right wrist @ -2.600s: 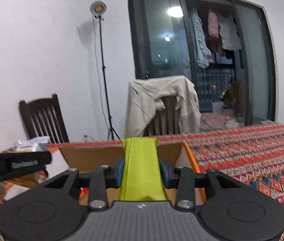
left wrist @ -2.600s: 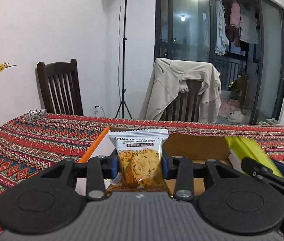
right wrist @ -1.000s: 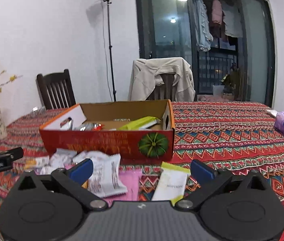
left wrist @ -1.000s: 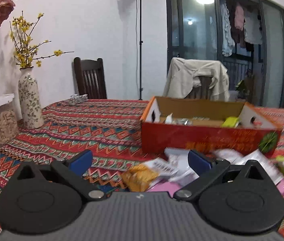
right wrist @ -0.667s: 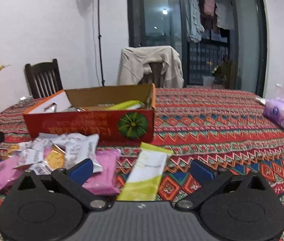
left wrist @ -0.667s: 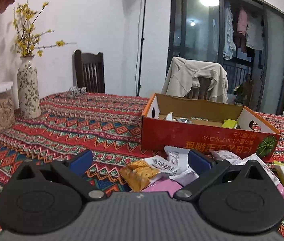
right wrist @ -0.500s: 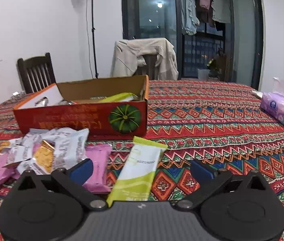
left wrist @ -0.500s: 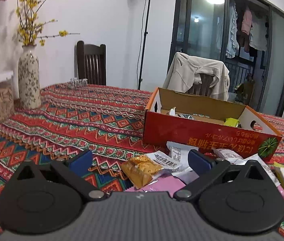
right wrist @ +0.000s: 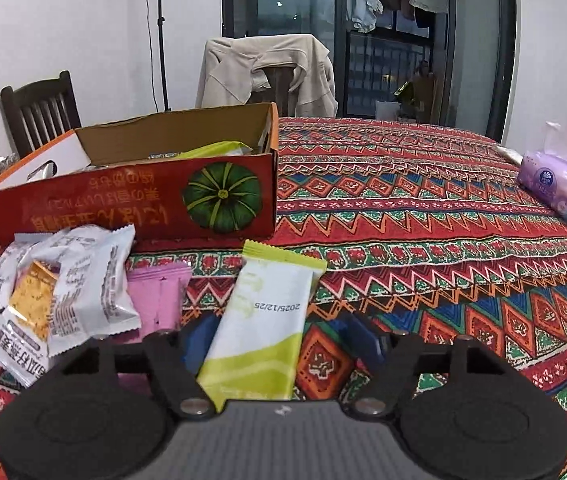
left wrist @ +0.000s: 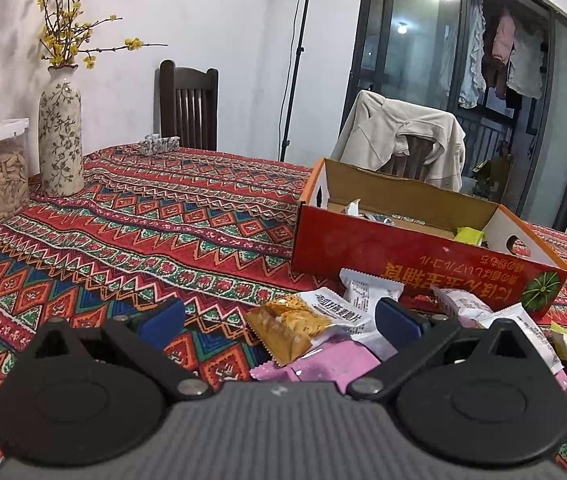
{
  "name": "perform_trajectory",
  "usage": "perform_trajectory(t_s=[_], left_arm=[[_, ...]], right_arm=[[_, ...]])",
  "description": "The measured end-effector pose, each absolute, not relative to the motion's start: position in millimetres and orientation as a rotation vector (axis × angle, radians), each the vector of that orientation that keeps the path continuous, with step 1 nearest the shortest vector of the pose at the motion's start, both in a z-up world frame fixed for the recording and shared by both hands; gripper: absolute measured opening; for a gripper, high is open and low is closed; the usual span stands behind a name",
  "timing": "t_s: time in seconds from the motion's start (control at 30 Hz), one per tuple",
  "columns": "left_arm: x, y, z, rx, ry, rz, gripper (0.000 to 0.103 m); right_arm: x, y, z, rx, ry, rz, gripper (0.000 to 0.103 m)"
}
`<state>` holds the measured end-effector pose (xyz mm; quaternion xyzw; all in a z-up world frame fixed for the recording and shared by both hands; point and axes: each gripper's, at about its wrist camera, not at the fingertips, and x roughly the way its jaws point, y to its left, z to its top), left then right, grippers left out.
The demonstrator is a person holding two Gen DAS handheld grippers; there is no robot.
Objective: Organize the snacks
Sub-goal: 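Grasp the white-and-green packet with the right tool, then grasp the pink packet with the left tool while the right tool holds the white-and-green packet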
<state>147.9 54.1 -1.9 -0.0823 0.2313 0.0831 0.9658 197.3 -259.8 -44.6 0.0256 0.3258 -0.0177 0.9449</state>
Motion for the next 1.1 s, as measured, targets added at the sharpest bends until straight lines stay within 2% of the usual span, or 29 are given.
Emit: perform_trajectory(t_s=[0.2, 0.23, 0.27, 0.3, 0.37, 0.67, 1.1], left_arm=[[149.4, 54.3, -3.1, -0.170, 0.482, 0.171, 0.103], [149.6, 54.1, -3.3, -0.168, 0.483, 0.173, 0.103], [150.3, 54.2, -3.3, -0.166, 0.486, 0.173, 0.103], [151.3, 53.9, -3.6, -0.162, 0.494, 0.170, 0.103], [151.8, 53.1, -3.9, -0.156, 0.501, 0.166, 0.103], [152.4, 52.2, -4.5, -0.153, 0.503, 0.173, 0.103], [156.7, 55.5, -8.1, -0.177, 0.539, 0.175, 0.103]], right_arm=[[193.9, -260.3, -44.4, 0.049, 0.662, -0.017, 0.070], [193.4, -260.2, -44.0, 0.051, 0.658, -0.013, 0.063], [192.2, -260.1, -43.2, 0.050, 0.652, -0.017, 0.045], [190.3, -260.0, -42.4, 0.049, 0.644, -0.033, 0.038], [187.5, -264.2, -41.4, 0.074, 0.634, -0.031, 0.035], [167.0, -262.0, -29.9, 0.068, 0.494, -0.015, 0.034], [159.0, -261.2, -26.1, 0.071, 0.445, 0.012, 0.034]])
